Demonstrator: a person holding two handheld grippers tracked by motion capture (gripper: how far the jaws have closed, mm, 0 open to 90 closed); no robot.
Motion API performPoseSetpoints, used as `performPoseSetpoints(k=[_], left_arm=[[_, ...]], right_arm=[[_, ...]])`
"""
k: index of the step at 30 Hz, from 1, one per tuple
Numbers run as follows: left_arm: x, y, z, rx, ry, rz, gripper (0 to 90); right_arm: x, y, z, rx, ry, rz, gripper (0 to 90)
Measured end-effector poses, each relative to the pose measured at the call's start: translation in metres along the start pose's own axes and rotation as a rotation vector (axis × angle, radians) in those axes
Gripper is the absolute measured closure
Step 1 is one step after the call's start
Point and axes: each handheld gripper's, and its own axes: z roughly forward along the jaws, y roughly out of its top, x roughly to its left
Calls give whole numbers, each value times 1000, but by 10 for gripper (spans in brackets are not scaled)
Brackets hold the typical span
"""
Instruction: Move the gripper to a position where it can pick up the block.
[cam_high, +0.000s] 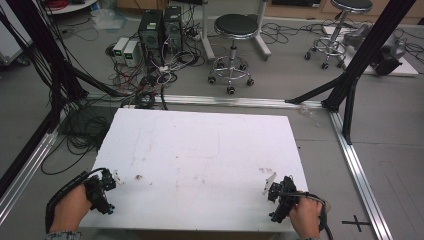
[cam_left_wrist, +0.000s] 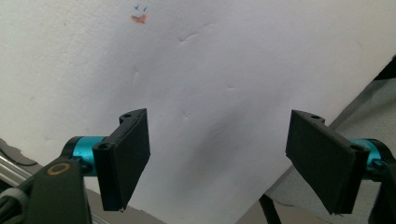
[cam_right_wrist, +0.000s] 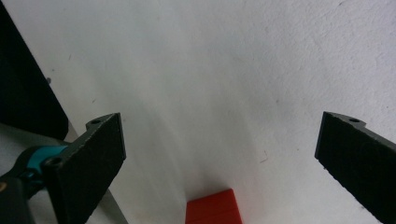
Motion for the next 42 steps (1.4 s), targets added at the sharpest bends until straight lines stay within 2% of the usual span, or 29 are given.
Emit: performPoseSetpoints(k=[3, 7, 11, 14, 16, 20, 21, 22, 23, 24, 27, 30, 34, 41, 42], left_arm=[[0, 0, 0, -4, 2, -2, 221], [0, -1, 0, -6, -1, -3, 221], [0, 0, 1, -6, -1, -2, 221], [0, 0, 1, -7, -3, -1, 221], [0, 0, 2, -5, -3, 0, 221], [0, 0, 2, -5, 1, 1, 221], [0, 0, 2, -5, 1, 1, 222], [0, 0, 2, -5, -1, 0, 222], [0, 0, 2, -6, -3, 1, 222], [0, 1, 2, -7, -2, 3, 222], [0, 1, 2, -8, 1, 4, 222], [0, 1, 2, -10, 2, 4, 222], [-1, 1, 2, -11, 3, 5, 222], [-1, 1, 2, -12, -1, 8, 222], [-1, 1, 2, -15, -2, 7, 222]], right_arm=[[0, -2, -2, -2, 2, -20, 8], [-1, -7, -9, -54, 10, -45, 8], [-1, -9, -13, -75, 11, -63, 8], [-1, -13, -16, -91, 23, -101, 8], [-2, -17, -17, -108, 24, -110, 8], [-1, -24, -22, -127, 8, -163, 8], [-1, -24, -22, -127, 8, -163, 8], [0, -27, -23, -122, 2, -199, 8], [0, -27, -23, -122, 2, -199, 8], [1, -31, -24, -113, -3, -251, 8], [2, -34, -25, -103, -2, -276, 8], [0, -43, -25, -83, -11, -270, 8], [0, -51, -26, -88, -15, -286, 8], [-2, -59, -22, -33, 0, -285, 8], [-2, -59, -19, 0, 3, -288, 8]])
